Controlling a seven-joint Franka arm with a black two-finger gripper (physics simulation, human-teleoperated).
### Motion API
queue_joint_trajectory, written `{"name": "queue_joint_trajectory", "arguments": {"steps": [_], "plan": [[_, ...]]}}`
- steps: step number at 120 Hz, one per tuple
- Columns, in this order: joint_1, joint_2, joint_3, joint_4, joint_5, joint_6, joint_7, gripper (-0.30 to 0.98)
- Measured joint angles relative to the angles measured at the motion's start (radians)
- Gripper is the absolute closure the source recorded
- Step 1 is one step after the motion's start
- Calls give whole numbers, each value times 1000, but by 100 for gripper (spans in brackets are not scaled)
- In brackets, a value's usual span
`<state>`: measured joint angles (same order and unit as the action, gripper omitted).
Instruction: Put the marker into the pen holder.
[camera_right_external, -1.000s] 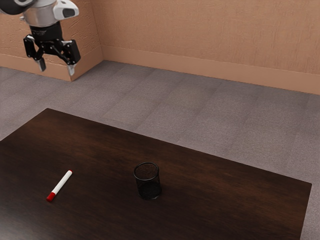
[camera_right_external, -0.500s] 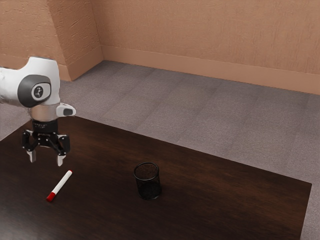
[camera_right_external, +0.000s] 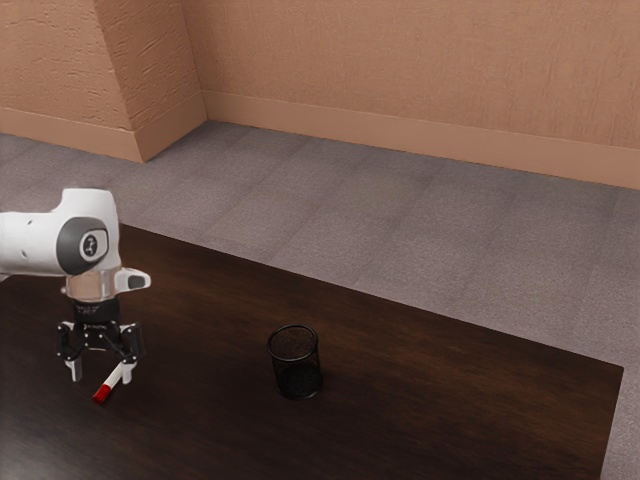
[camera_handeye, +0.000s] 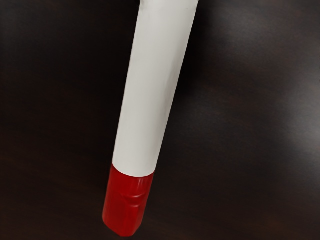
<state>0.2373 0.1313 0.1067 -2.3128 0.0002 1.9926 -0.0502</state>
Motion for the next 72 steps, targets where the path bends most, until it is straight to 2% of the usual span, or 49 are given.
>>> {"name": "queue_joint_trajectory", "arguments": {"steps": [24, 72], "plan": [[8, 139, -1, 158, -4, 37, 99, 0], [7, 185, -1, 191, -6, 58, 245, 0]]}}
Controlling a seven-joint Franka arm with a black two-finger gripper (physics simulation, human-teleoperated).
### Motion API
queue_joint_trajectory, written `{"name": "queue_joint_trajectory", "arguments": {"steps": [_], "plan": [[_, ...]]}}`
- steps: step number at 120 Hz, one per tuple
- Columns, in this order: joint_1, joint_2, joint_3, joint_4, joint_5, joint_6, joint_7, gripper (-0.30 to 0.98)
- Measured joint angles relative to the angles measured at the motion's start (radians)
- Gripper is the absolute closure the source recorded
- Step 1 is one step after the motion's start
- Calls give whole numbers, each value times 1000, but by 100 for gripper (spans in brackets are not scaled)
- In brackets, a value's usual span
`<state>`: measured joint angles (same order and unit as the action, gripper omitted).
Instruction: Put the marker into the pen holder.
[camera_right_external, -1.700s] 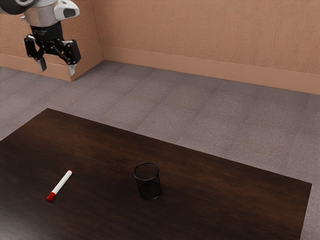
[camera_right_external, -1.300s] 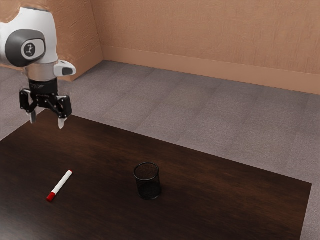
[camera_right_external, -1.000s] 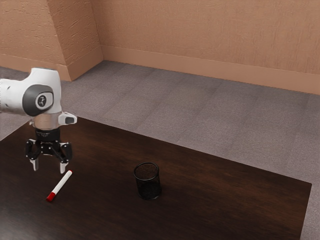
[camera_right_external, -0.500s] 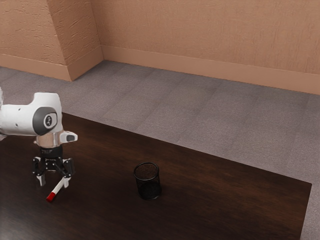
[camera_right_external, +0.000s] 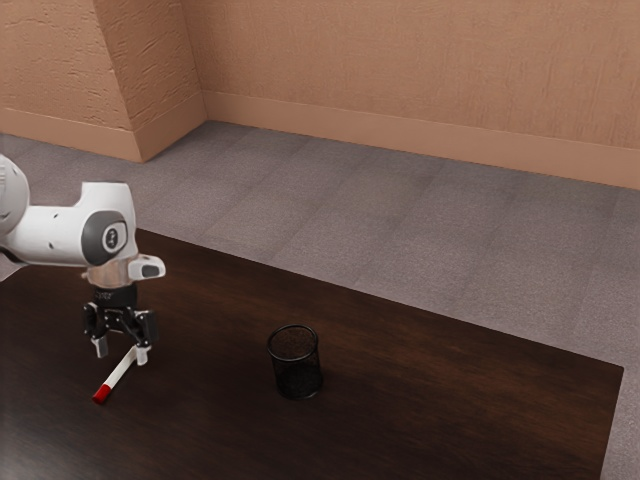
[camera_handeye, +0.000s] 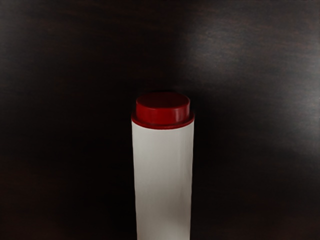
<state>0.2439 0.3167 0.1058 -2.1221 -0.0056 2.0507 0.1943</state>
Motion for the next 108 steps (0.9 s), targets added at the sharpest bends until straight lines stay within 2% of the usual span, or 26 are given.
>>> {"name": "queue_joint_trajectory", "arguments": {"steps": [16, 40, 56, 84, 108], "plan": [[0, 4, 0, 7, -2, 2, 31, 3], [0, 1, -4, 18, -6, 2, 64, 44], [0, 1, -4, 17, -6, 2, 82, 60], [0, 3, -4, 14, 0, 3, 101, 74], [-2, -9, -6, 12, 9, 7, 103, 78]]}}
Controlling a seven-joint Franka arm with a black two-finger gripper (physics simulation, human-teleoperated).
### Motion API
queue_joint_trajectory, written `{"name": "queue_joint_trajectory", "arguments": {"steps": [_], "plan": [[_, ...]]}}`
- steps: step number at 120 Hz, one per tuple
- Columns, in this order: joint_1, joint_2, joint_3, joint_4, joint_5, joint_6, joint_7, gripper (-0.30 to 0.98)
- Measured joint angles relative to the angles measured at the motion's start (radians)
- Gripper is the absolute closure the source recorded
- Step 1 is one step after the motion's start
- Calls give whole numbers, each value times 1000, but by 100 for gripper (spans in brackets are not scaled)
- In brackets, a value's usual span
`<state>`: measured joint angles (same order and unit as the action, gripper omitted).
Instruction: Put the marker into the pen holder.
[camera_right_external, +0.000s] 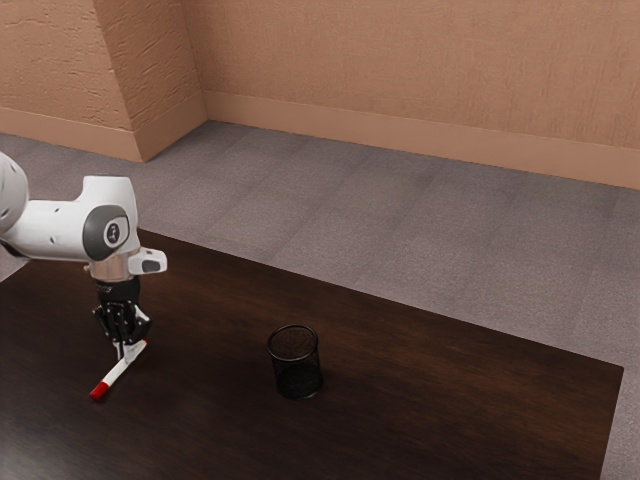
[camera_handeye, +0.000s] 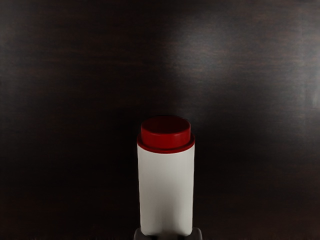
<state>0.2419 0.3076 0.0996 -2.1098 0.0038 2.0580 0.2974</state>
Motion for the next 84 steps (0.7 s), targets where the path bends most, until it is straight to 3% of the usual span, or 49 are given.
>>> {"name": "queue_joint_trajectory", "arguments": {"steps": [14, 28, 57, 74, 84], "plan": [[-5, -58, -17, -1, 18, 3, -2, 79], [-25, -226, -95, -28, 81, 24, -12, 79], [-41, -477, -264, -171, 142, 204, -37, 79], [-38, -501, -410, -190, 153, 355, -68, 79], [-54, -460, -447, -182, 157, 434, -90, 79]]}}
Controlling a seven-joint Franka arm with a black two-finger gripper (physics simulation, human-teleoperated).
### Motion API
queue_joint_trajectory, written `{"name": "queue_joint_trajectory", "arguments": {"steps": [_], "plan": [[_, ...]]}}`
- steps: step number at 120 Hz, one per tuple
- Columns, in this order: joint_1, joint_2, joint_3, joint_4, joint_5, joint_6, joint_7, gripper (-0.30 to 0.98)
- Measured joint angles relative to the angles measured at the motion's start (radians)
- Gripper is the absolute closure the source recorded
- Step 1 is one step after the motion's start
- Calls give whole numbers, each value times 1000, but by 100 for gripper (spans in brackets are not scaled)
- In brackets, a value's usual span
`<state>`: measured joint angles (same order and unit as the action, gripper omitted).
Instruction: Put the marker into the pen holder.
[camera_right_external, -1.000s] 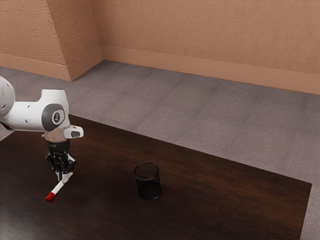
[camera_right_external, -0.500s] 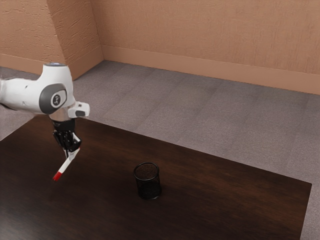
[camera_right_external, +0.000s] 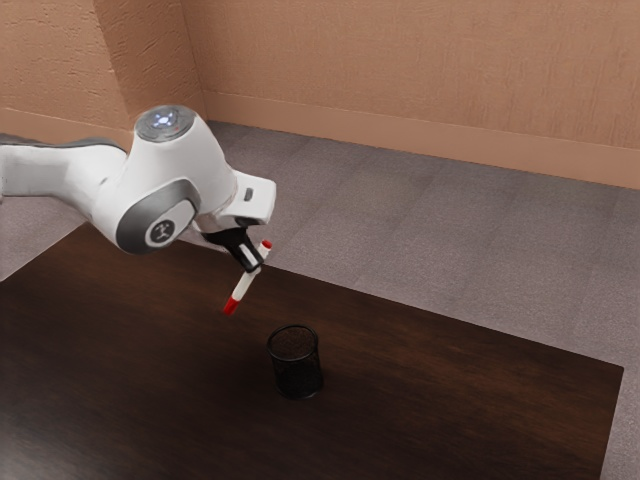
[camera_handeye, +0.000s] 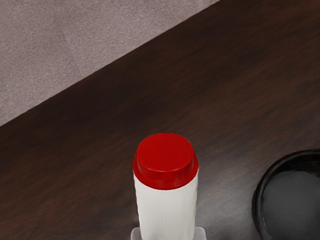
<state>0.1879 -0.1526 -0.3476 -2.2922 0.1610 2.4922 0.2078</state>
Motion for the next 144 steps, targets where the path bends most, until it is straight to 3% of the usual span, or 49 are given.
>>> {"name": "queue_joint_trajectory", "arguments": {"steps": [56, 101, 126, 144], "plan": [[-85, 223, -24, 110, 27, 234, -82, 79], [-16, 100, -39, -18, 28, 273, -167, 79], [-97, 86, -74, -52, 28, 276, -233, 79], [-77, 87, -75, -65, 28, 278, -272, 79]]}}
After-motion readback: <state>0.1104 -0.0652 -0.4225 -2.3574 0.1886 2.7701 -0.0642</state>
